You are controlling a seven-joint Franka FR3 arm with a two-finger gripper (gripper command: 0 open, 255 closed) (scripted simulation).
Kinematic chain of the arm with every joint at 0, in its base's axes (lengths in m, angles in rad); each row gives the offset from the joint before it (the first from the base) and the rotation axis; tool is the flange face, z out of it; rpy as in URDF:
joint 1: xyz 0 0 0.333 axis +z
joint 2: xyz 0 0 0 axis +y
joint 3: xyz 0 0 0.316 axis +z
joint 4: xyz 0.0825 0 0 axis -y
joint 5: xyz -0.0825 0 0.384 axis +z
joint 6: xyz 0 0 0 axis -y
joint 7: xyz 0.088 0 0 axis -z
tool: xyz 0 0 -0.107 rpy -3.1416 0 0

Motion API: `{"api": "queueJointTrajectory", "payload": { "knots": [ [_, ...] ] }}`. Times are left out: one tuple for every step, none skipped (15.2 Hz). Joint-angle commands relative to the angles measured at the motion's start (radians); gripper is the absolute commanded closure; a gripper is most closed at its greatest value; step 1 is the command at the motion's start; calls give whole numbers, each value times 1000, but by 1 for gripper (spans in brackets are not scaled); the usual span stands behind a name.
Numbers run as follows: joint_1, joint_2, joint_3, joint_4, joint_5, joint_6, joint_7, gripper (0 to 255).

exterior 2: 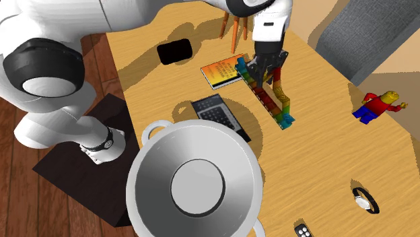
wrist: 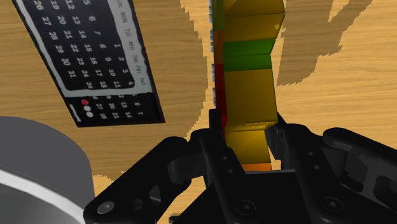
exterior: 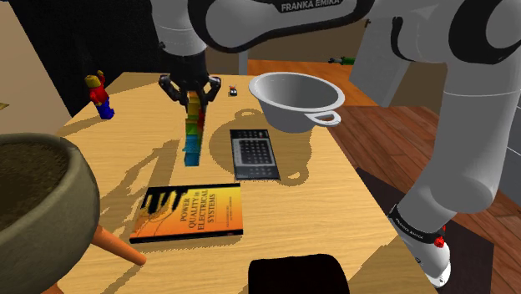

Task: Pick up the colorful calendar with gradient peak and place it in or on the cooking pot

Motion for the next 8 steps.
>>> {"api": "queueJointTrajectory", "payload": {
  "knots": [
    [10,7,-1,37,-3,-29,-8,255],
    [14,9,0,53,-3,-43,-11,255],
    [19,11,0,69,-4,-57,-15,255],
    [23,13,0,86,-5,-71,-19,255],
    [28,16,-1,103,-6,-85,-23,255],
    [33,19,-1,121,-8,-99,-26,255],
    [39,22,-1,140,-9,-114,-30,255],
    [45,26,-2,159,-12,-129,-34,255]
  ]
}}
